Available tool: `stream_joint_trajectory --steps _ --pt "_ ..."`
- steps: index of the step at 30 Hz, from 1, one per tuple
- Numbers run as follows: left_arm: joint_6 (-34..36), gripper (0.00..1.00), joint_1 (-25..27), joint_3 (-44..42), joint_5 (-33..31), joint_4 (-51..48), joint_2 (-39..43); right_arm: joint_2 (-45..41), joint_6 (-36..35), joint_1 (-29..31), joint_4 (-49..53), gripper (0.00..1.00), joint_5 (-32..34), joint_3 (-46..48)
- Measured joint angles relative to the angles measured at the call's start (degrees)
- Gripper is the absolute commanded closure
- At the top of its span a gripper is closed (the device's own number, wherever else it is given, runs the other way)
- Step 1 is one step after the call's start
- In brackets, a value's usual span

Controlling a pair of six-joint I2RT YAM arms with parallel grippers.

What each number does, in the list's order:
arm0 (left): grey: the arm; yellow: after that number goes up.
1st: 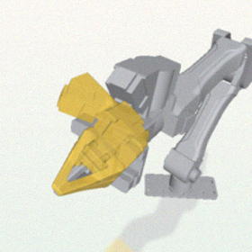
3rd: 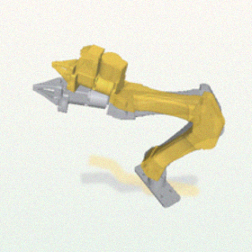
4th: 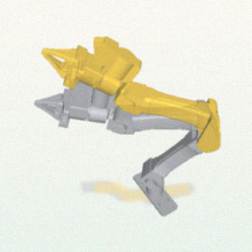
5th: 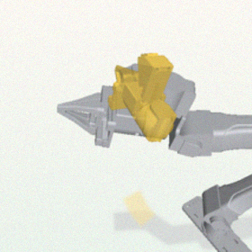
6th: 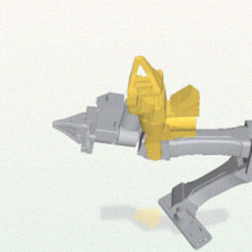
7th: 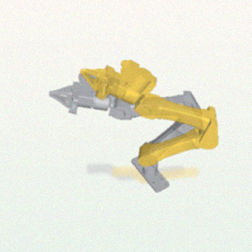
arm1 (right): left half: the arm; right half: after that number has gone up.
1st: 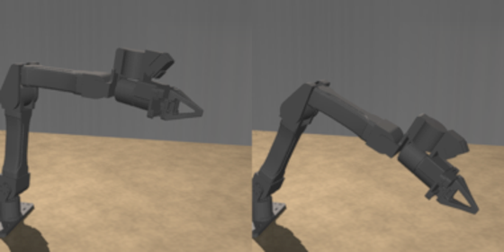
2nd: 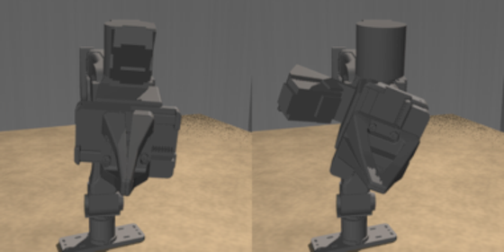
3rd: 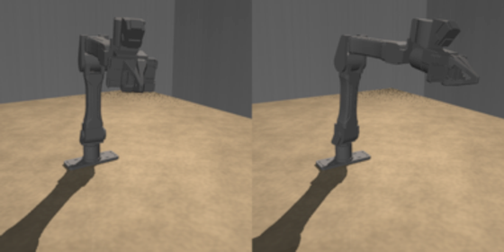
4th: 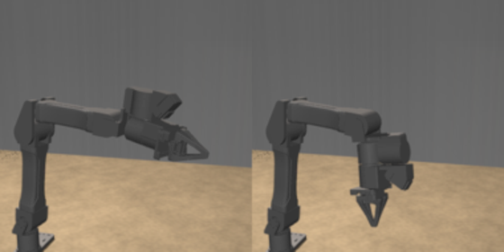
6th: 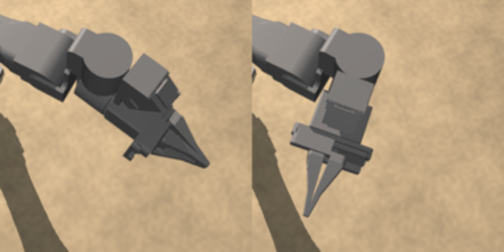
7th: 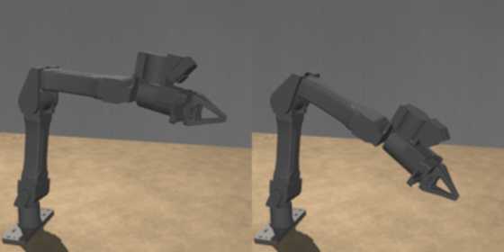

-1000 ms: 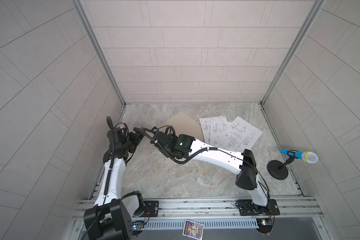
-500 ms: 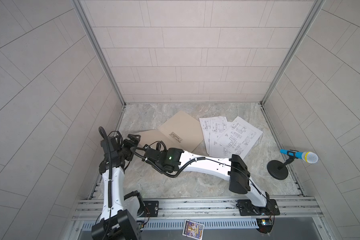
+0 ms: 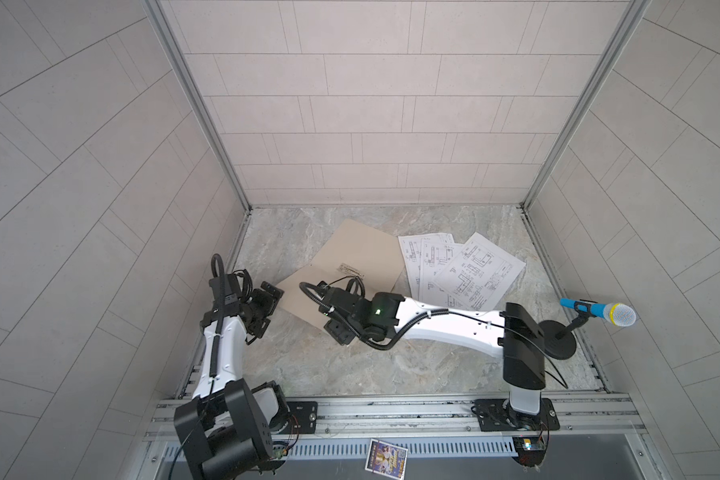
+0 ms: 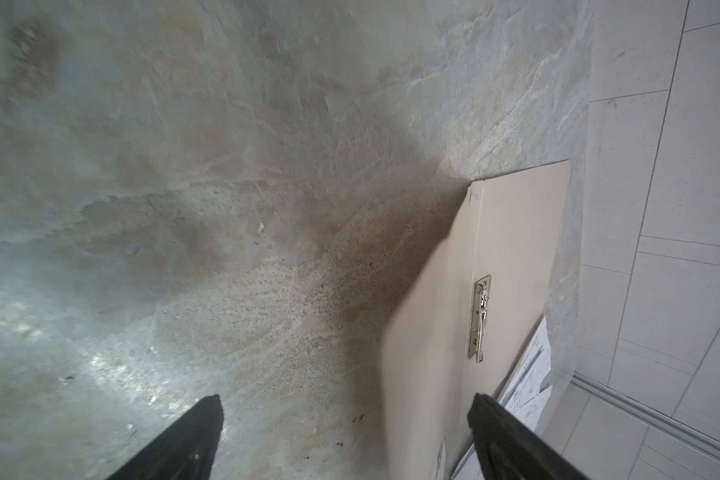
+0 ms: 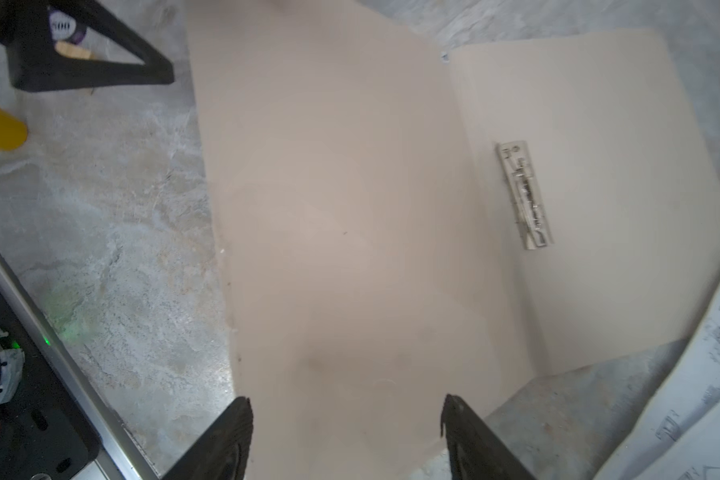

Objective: Put the files into the folder

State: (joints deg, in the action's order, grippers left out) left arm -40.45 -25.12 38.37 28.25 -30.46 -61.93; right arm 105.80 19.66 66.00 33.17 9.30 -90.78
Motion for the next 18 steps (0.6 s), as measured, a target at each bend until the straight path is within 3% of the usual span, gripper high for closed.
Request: stream_joint_trajectory --steps 5,8,12,14,18 --pt "1.4 0.01 0.0 2.6 -4.3 -1.8 6.1 -6.6 -0.5 -4.9 -9.1 0.14 -3.9 8.7" --pt "1.5 0.02 0.4 3.5 -4.5 -2.7 7.6 -6.6 -1.3 -5.1 -12.6 0.15 -6.3 11.0" --pt "0.4 0.03 3.4 3.5 -4.7 -3.7 7.8 -4.3 -2.1 -7.2 -14.8 0.28 -9.4 11.2" --pt "-1.0 0.04 7.7 3.4 -5.7 -3.5 7.9 -2.2 -2.8 -10.8 -15.7 0.39 -10.7 11.1" --pt "-4.7 0.12 17.3 2.1 -7.4 -0.5 6.2 2.0 -5.0 -17.9 -16.2 0.47 -11.5 10.9"
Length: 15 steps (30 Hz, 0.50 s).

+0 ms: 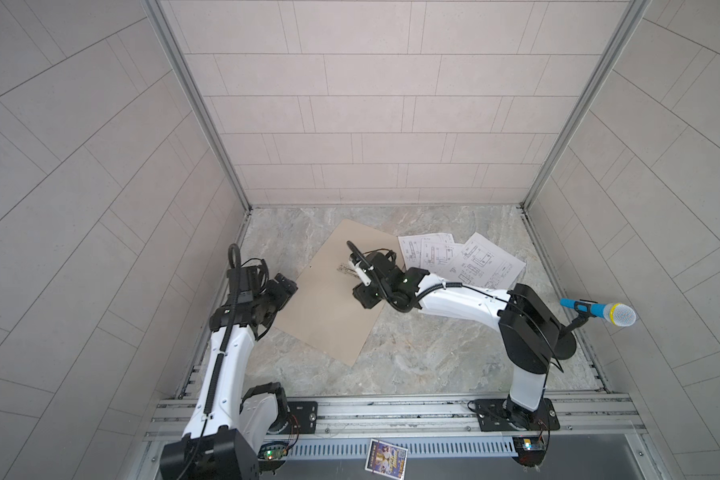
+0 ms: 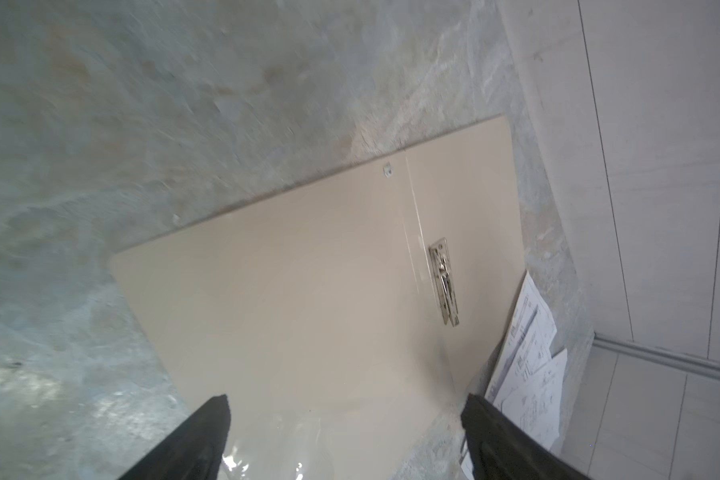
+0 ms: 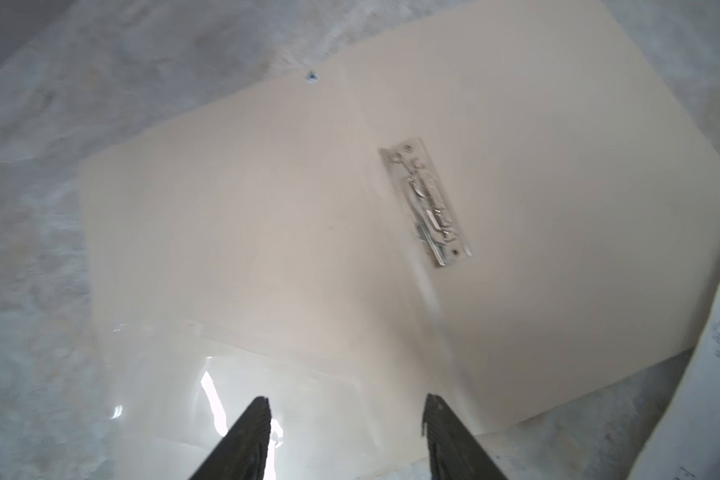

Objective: Put the files into the folder

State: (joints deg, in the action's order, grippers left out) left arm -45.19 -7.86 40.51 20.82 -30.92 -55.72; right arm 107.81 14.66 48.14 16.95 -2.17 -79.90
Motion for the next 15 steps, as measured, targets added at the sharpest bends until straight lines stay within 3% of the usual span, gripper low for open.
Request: stream_joint_trajectory --steps 5,9,11,15 --pt "-4.1 0.19 7.7 -0.4 -1.9 5.5 -8.8 5.2 -5.3 -2.3 0.2 0.51 1.5 -2.1" --pt "-6.8 0.27 10.9 -0.3 -2.9 10.2 -15.0 9.2 -8.2 -1.7 0.2 0.54 1.6 -5.7" --pt "-8.0 0.36 12.2 0.8 -2.7 12.7 -19.2 11.1 -9.4 -1.6 0.1 0.58 1.6 -7.8" --pt "-9.2 0.39 13.9 5.6 -1.6 16.8 -28.4 13.7 -11.2 -1.8 0.0 0.58 2.6 -10.9"
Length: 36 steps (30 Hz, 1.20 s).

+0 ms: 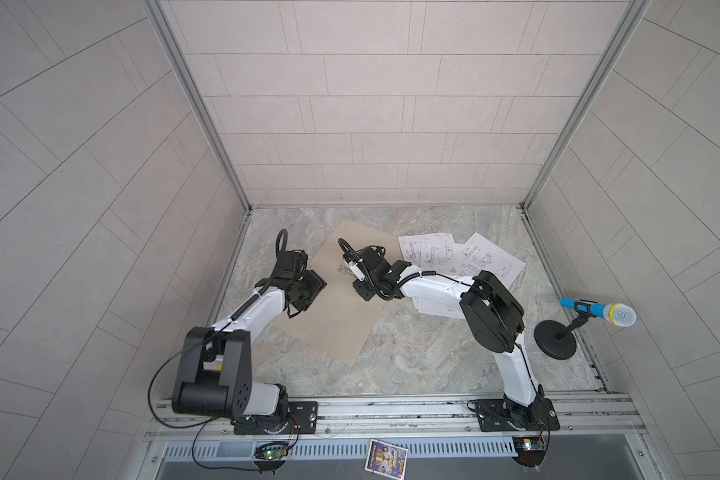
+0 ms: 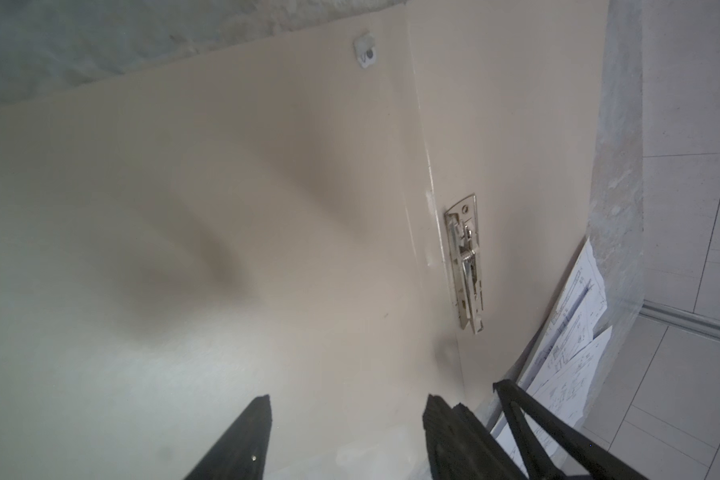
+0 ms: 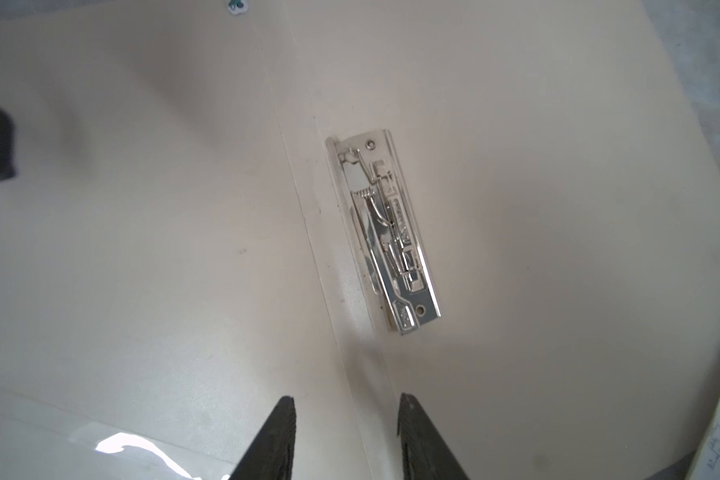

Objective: Put the files into the folder

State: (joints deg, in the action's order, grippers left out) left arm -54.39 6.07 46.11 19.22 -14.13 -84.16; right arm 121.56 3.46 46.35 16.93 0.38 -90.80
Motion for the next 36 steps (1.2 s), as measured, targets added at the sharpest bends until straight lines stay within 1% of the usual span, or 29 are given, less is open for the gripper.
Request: stream_joint_trajectory --steps 5,8,11,13,17,23,29,36 --pt "-1.1 0.41 0.6 5.9 1.8 4.6 -9.7 3.4 -1.9 -1.4 -0.2 0.55 -0.3 -4.0" --pt "-1.2 0.45 0.9 9.4 2.9 5.9 -14.5 5.6 -2.7 -2.3 -0.5 0.55 -1.6 -6.3" --pt "-1.3 0.48 1.1 12.5 4.0 7.1 -18.6 7.2 -3.5 -3.1 -0.6 0.55 -3.0 -7.4" --pt "-1.4 0.49 1.3 13.8 4.5 7.6 -20.4 7.9 -4.1 -3.3 -0.5 0.55 -3.7 -7.6" --pt "-1.5 0.49 1.8 15.3 5.1 8.0 -22.2 9.4 -4.6 -3.6 -0.5 0.57 -5.1 -8.5" --pt "-1.8 0.52 3.0 17.7 5.5 9.0 -24.6 9.7 -5.0 -4.3 -1.3 0.63 -10.5 -8.7" --pt "-1.7 0.54 3.5 19.8 5.7 9.3 -26.9 9.8 -4.7 -5.2 -3.0 0.67 -14.3 -7.5" --pt "-1.2 0.55 4.4 22.9 7.1 9.5 -29.6 6.2 -0.2 -5.6 -7.6 0.69 -15.2 -0.5"
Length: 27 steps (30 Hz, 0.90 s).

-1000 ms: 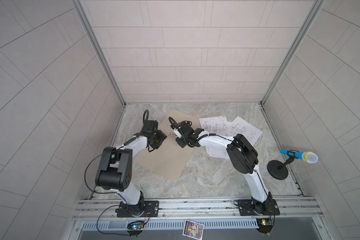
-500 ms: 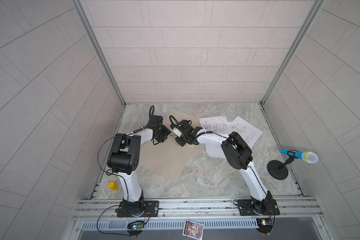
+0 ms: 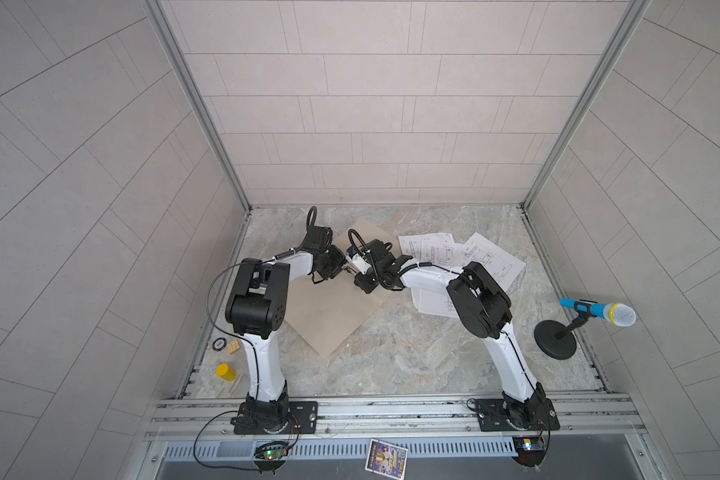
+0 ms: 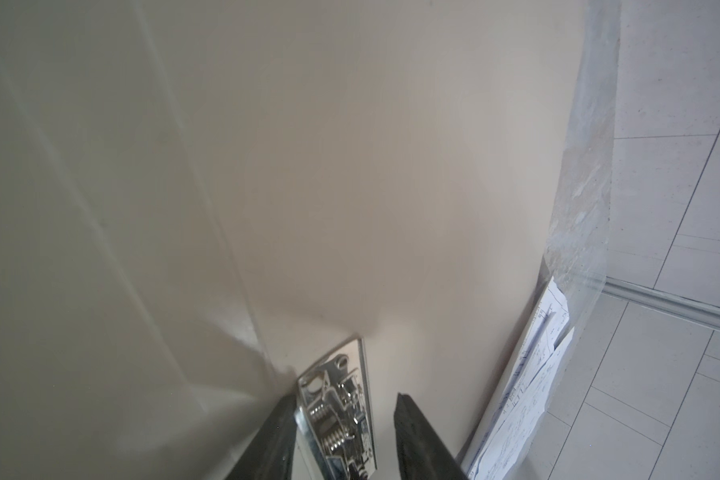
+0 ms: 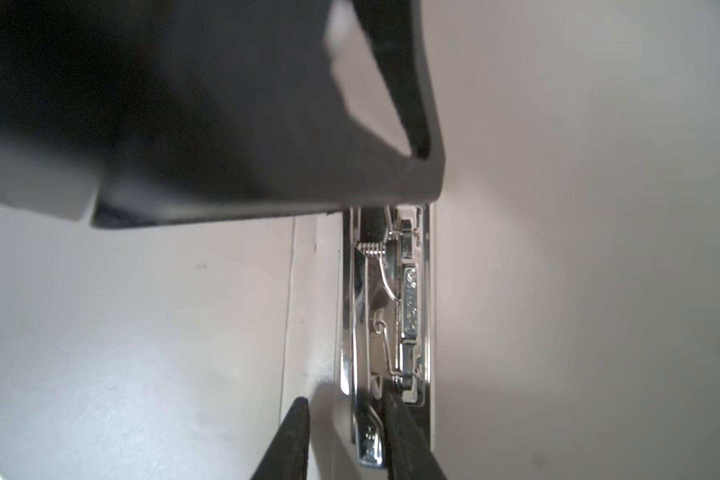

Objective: Put the files into the folder

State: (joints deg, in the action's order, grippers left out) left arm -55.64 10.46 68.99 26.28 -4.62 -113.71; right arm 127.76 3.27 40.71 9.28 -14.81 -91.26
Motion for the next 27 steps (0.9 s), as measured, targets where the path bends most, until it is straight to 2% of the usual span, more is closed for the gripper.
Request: stream_joint_trajectory --steps 9,15,27 --pt "-0.4 0.57 4.3 3.8 3.2 5.1 -4.4 -5.5 7.4 1.2 -1.4 0.68 -0.9 8.0" --pt "-0.5 0.57 6.3 4.2 4.3 6.1 -5.0 -8.7 12.3 1.4 -1.4 0.69 0.9 12.1" --pt "-2.7 0.57 7.2 -0.9 3.0 10.3 -2.8 -11.2 14.0 -0.4 1.6 0.71 2.3 14.7"
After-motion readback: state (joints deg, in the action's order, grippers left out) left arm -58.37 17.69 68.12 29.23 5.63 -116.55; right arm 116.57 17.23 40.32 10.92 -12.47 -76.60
